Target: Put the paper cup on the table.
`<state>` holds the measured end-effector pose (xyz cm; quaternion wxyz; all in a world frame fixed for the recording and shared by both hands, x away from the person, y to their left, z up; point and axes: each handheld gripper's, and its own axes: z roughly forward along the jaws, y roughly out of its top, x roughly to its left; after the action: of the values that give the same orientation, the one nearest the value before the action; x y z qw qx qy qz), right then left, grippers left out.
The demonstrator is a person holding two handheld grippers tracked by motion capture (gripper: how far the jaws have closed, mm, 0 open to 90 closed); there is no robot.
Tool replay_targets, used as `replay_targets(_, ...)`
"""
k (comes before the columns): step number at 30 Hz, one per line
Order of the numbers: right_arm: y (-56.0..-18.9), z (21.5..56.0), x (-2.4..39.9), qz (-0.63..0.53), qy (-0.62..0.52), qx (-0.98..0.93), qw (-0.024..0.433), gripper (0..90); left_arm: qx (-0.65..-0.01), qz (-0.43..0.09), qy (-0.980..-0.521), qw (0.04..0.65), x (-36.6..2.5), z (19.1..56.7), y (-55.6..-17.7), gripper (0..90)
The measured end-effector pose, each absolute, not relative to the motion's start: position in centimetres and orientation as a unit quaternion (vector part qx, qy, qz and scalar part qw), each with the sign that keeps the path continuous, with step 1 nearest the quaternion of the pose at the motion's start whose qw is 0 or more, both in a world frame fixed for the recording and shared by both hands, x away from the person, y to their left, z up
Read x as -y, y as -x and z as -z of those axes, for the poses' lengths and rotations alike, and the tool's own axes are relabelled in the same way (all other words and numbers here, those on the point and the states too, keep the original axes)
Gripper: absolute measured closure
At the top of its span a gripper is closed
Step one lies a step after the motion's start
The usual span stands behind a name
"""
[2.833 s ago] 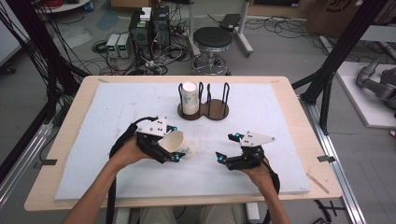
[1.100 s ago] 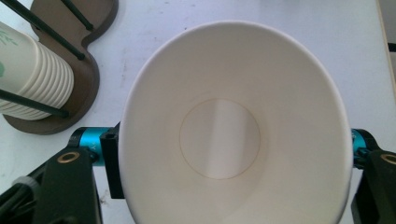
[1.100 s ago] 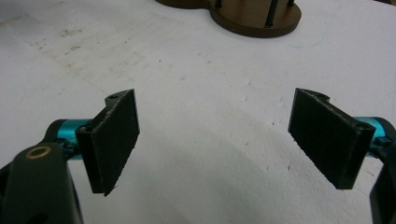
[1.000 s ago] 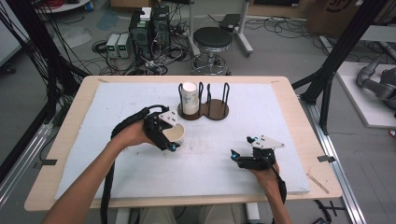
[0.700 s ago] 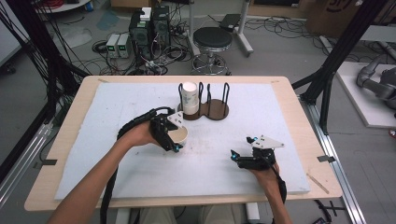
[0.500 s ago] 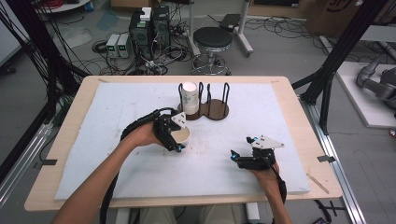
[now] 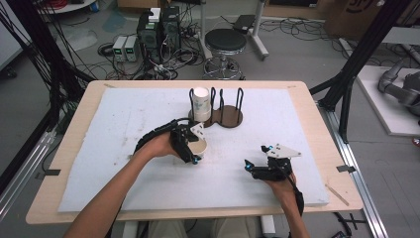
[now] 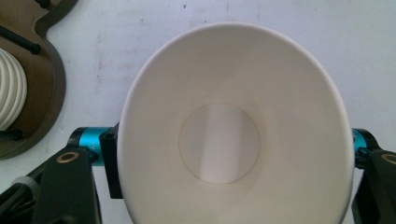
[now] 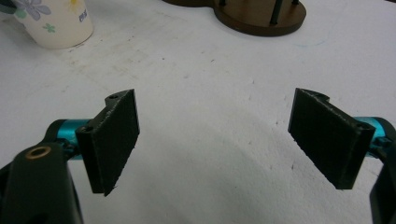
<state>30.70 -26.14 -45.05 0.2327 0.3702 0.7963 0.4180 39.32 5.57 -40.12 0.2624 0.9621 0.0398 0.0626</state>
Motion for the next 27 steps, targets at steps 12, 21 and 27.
replay_targets(12, -30.7, 45.1, 26.2, -0.418, -0.369, -0.797, 0.231, 16.9, -0.059, -0.034, -0.966, 0.251, -5.6, 41.1, -39.9, 16.9)
replay_targets(21, -30.7, 45.1, 26.2, -0.419, -0.368, -0.797, 0.230, 16.9, -0.060, -0.029, -0.966, 0.251, -5.9, 41.0, -40.0, 16.8)
replay_targets(27, -30.7, 45.1, 26.2, -0.420, -0.369, -0.797, 0.229, 16.8, -0.069, -0.035, -0.959, 0.273, -7.3, 40.5, -39.5, 16.8)
